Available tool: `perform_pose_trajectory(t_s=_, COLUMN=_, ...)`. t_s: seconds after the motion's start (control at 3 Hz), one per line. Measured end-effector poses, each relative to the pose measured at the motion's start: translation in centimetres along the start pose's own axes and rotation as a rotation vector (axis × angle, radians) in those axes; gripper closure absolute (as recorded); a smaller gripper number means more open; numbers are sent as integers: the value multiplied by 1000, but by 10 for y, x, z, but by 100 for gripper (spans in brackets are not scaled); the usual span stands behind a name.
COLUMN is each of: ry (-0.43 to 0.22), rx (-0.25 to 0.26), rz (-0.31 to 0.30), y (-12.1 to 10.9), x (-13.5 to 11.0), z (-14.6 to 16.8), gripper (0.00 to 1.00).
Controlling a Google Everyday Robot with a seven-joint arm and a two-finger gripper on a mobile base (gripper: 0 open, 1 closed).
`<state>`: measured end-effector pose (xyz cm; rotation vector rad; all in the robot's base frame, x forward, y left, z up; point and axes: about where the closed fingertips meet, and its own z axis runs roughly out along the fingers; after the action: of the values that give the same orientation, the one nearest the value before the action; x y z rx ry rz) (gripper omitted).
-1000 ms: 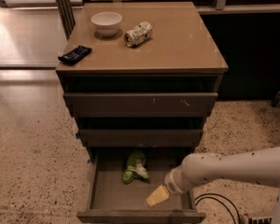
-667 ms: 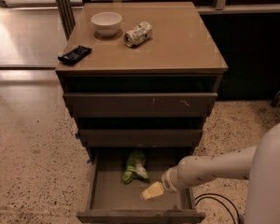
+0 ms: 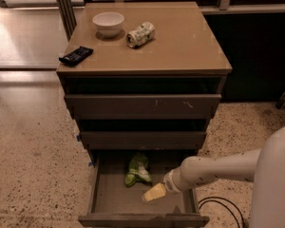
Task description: Pick green rice chip bag from bottom drawer and place on counter
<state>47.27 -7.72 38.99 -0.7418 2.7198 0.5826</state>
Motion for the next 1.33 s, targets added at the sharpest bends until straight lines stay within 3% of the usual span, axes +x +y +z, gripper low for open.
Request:
perform_pose_trajectory(t_s=0.67, ry=39, rx=-155, rz=4, y=-11, x=-31, z=84, gripper=0)
perform_pose_trajectory(t_s=1.0, ry=26, rx=-203, rz=54, y=-15, x=-46, z=128, gripper=0)
perform_pose_trajectory(t_s=1.33, ry=-10, rx=-205, rz=152, y=-24, x=-50, z=166, gripper=0)
